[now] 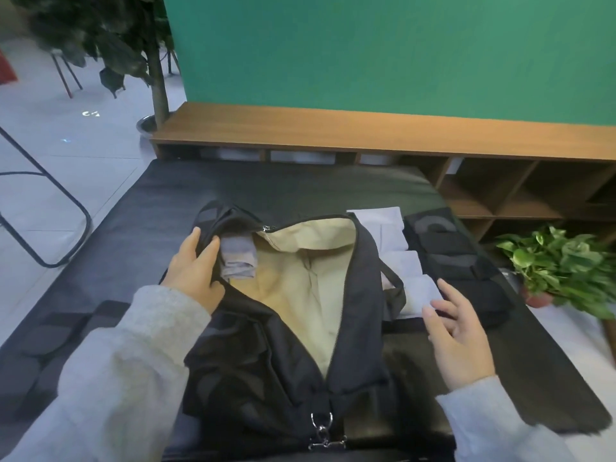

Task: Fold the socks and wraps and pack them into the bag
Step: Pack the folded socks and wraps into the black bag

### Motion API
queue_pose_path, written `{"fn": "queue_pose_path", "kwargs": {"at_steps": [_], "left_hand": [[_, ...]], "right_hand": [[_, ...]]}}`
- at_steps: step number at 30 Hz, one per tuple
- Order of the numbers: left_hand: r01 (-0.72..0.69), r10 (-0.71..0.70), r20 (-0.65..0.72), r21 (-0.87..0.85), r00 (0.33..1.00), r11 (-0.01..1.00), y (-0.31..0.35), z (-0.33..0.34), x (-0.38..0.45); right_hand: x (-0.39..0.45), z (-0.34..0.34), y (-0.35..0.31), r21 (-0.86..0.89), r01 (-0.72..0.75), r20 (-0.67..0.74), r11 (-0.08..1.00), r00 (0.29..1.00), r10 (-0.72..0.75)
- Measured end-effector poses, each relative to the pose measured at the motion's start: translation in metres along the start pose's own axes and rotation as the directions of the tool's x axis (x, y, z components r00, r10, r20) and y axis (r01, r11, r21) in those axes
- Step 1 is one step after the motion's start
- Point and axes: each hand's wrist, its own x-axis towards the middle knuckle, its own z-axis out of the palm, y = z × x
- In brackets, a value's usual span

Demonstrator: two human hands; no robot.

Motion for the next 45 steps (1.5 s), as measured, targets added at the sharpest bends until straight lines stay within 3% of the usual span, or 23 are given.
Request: {"fn": "queue_pose_path", "kwargs": {"at_steps": [5, 10, 13, 19, 22, 25, 28, 31, 33, 45], "left_hand": [[0.006, -0.006, 0.023, -0.016, 1.000, 1.000, 0.002, 0.003, -0.006], [0.011, -0.011, 0.029, -0.006, 1.000, 1.000, 0.006, 0.004, -0.008], [0.025, -0.025, 0.022, -0.008, 0.999, 1.000, 0.007, 0.003, -0.009], [0.031, -0.031, 0.026, -0.001, 0.999, 1.000, 0.008, 0.002, -0.009], [0.029, -0.028, 0.023, -0.008, 0.999, 1.000, 0.007, 0.003, -0.008], [0.028, -0.028, 0.016, -0.009, 0.999, 1.000, 0.007, 0.004, -0.007], [0.031, -0.030, 0.024, -0.009, 0.999, 0.999, 0.007, 0.005, -0.007], [0.026, -0.026, 0.030, -0.011, 0.999, 1.000, 0.006, 0.006, -0.008], [0.024, -0.023, 0.030, -0.012, 0.999, 1.000, 0.006, 0.006, -0.007], [0.024, -0.024, 0.034, -0.010, 0.999, 1.000, 0.008, 0.008, -0.007]], "right_hand": [[0.013, 0.010, 0.030, -0.016, -0.293, 0.046, 0.956, 0.955, 0.294], [0.026, 0.028, 0.040, 0.021, -0.396, 0.087, 0.918, 0.915, 0.393], [0.033, 0.037, 0.034, 0.018, -0.390, 0.105, 0.920, 0.916, 0.387], [0.042, 0.050, 0.032, -0.304, -0.264, 0.026, 0.915, 0.958, 0.286], [0.049, 0.053, 0.032, -0.484, -0.194, 0.084, 0.853, 0.960, 0.266], [0.059, 0.054, 0.019, -0.615, -0.182, 0.026, 0.767, 0.968, 0.251], [0.056, 0.047, 0.021, -0.640, -0.187, 0.089, 0.745, 0.945, 0.314], [0.056, 0.053, 0.023, -0.630, -0.206, 0.014, 0.748, 0.961, 0.276], [0.049, 0.046, 0.031, -0.660, -0.147, 0.109, 0.737, 0.951, 0.288], [0.031, 0.016, 0.052, -0.652, -0.163, 0.198, 0.740, 0.906, 0.373]]}}
